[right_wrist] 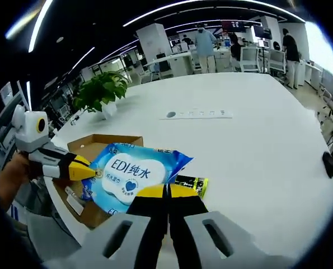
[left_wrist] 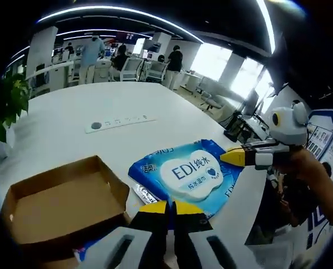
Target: Operate the shoe box by opening the lid, removing the specified soft item, and placing it in the target area until the item is outside and the box remains undamaged.
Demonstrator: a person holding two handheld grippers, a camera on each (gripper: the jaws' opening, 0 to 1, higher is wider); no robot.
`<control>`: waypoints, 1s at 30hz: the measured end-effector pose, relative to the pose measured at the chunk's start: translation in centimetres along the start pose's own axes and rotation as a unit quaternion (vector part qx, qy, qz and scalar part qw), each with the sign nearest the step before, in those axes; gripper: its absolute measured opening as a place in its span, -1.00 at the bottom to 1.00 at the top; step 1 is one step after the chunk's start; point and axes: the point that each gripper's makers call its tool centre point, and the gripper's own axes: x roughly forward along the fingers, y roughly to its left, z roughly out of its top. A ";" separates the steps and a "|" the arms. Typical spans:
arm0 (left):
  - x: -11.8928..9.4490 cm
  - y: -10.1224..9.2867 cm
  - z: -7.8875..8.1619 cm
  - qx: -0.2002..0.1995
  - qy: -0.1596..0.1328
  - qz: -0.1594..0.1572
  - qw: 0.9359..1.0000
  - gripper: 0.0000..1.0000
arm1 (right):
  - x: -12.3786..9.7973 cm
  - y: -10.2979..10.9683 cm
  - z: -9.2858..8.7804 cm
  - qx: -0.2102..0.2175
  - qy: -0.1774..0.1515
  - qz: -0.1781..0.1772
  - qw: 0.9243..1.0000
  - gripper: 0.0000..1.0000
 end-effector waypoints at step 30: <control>6.5 2.7 -4.3 0.132 0.126 0.061 0.981 -0.98 | 6.6 -3.5 -5.3 -0.034 0.064 -0.005 0.997 -1.00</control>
